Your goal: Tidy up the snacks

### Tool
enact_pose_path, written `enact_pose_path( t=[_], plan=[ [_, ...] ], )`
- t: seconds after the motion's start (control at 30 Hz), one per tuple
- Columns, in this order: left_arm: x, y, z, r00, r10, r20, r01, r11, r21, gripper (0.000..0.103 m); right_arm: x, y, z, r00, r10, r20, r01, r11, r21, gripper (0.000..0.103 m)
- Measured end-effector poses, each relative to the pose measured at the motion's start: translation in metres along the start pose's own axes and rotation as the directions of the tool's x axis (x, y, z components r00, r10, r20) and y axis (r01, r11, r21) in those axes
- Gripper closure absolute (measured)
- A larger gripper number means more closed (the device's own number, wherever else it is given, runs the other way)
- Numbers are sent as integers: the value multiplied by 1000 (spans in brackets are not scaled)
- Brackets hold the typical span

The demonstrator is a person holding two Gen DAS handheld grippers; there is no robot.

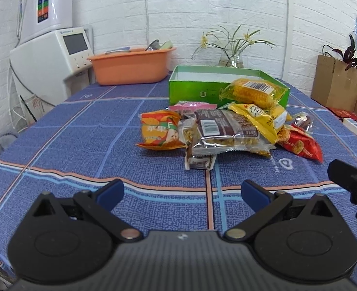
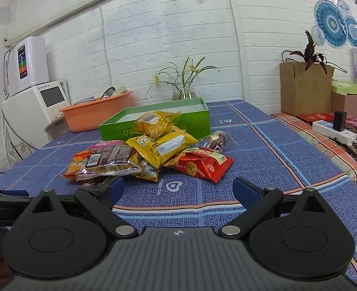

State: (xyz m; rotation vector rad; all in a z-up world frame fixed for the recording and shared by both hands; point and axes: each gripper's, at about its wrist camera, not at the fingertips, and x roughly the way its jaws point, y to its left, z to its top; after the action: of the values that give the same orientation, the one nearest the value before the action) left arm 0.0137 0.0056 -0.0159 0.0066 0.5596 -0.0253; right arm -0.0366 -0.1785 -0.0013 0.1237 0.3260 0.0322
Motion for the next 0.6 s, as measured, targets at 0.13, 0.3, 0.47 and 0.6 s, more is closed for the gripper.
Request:
enact_pose_path(
  t=[0.13, 0.3, 0.47, 0.6],
  plan=[
    [-5, 8, 18, 998, -6, 58, 6, 1000, -3, 0, 0, 3, 23, 999, -11, 52, 12, 1000, -17, 0],
    [-7, 28, 28, 991, -76, 113, 83, 995, -51, 0, -17, 0, 35, 971, 26, 240, -15, 999, -46, 0],
    [-3, 37, 27, 997, -58, 49, 56, 998, 24, 0, -7, -1, 47, 976, 130, 177, -105, 984, -143, 0],
    [0, 51, 52, 996, -36, 82, 29, 996, 85, 0, 8, -3, 81, 962, 211, 171, -178, 965, -191, 0]
  ],
)
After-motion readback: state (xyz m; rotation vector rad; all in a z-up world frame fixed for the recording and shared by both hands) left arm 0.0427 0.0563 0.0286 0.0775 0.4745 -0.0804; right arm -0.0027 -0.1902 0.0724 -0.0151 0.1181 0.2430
